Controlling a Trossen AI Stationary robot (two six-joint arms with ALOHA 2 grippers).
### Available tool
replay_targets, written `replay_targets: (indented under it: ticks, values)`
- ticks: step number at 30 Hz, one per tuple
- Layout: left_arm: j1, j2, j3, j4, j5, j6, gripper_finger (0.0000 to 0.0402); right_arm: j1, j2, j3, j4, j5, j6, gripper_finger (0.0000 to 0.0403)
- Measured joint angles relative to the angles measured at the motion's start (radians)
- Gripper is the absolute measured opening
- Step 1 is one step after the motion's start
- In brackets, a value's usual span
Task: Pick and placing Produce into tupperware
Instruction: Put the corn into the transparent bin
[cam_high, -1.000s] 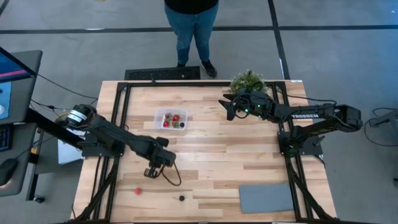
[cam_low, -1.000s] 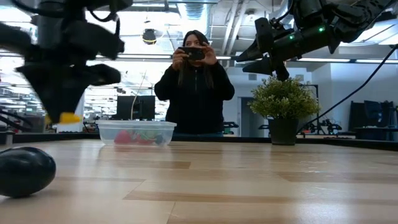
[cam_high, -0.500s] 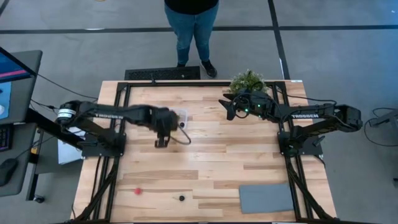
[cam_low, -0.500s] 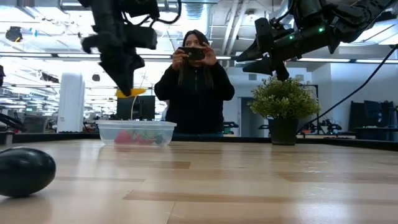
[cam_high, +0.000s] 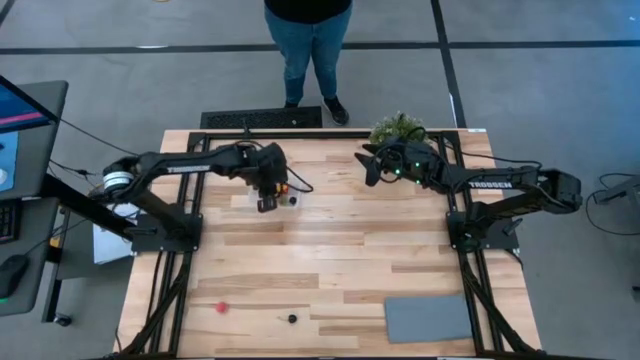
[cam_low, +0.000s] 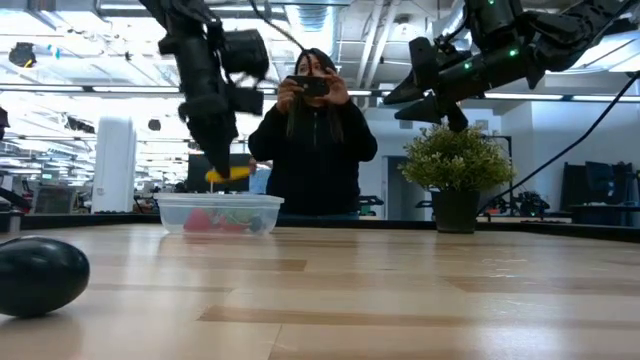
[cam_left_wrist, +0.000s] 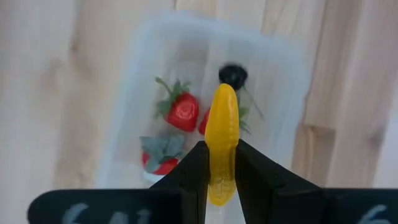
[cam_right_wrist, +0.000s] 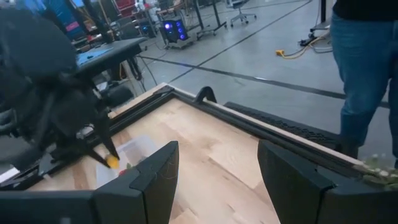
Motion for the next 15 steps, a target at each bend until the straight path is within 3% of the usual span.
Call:
replay_targets:
  ticks: [7, 15]
  values:
    - [0.004, 0.126, 0.000, 0.043, -0.005, 0.022, 0.0051, -0.007, 0.000, 0.000, -0.006, 0.000, -0.024, 0.0244]
    - [0.003, 0.134, 0.000, 0.104, -0.030, 0.006, 0.0074, -0.007, 0.000, 0.000, -0.007, 0.000, -0.026, 0.0244]
